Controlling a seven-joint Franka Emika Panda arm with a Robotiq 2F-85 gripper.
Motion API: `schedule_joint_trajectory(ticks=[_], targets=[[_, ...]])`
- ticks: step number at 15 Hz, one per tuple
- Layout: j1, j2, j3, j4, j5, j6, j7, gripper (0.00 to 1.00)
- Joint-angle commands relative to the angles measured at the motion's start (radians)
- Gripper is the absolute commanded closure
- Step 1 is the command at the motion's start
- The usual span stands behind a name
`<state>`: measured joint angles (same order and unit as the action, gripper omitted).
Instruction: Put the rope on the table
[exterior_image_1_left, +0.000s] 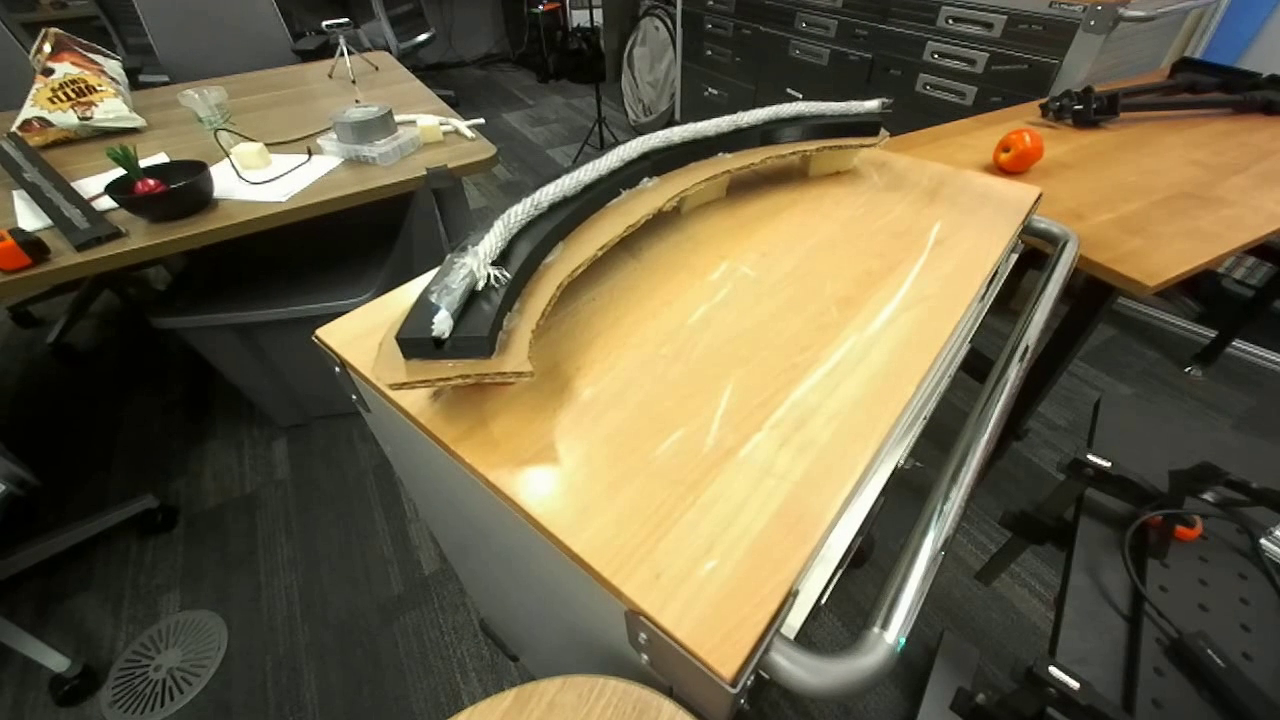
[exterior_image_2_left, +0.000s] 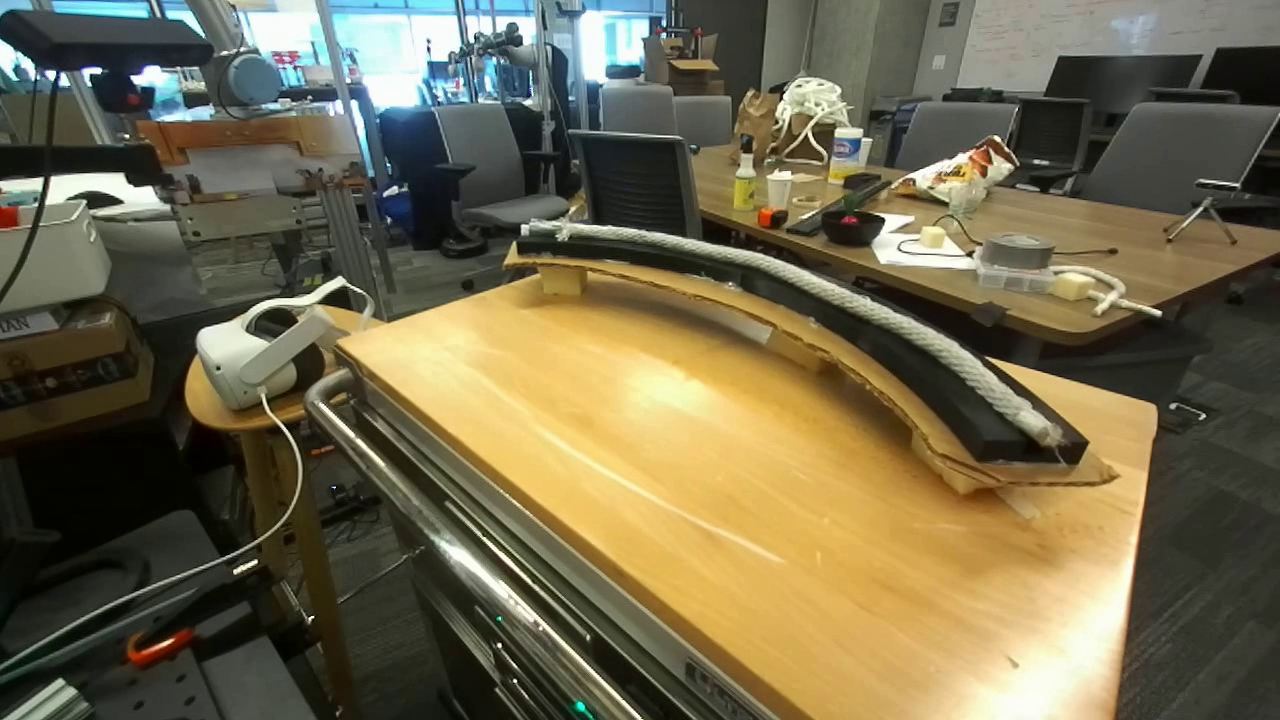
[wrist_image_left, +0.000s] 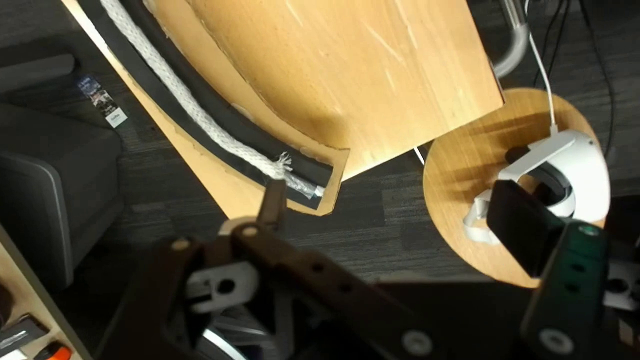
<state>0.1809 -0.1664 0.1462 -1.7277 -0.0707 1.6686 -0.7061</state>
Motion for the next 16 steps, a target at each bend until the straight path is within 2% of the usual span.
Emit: schedule_joint_trajectory(ticks=[1, 6, 8, 9, 14, 16], targets=[[0.021, -0.024, 0.001, -0.02, -0.007, -0.05, -0.171, 0.0], [0.023, 0.049, -0.006, 0.062, -0.004, -0.022, -0.443, 0.0], [0.019, 0.069, -0.016, 0.08, 0.074, 0.037, -0.52, 0.0], [0.013, 0.031, 0.001, 0.027, 0.022, -0.001, -0.443, 0.0], [0.01, 0.063, -0.003, 0.052, 0.054, 0.028, -0.494, 0.0], [0.009, 0.109, 0.0, 0.071, 0.012, 0.046, -0.512, 0.0]])
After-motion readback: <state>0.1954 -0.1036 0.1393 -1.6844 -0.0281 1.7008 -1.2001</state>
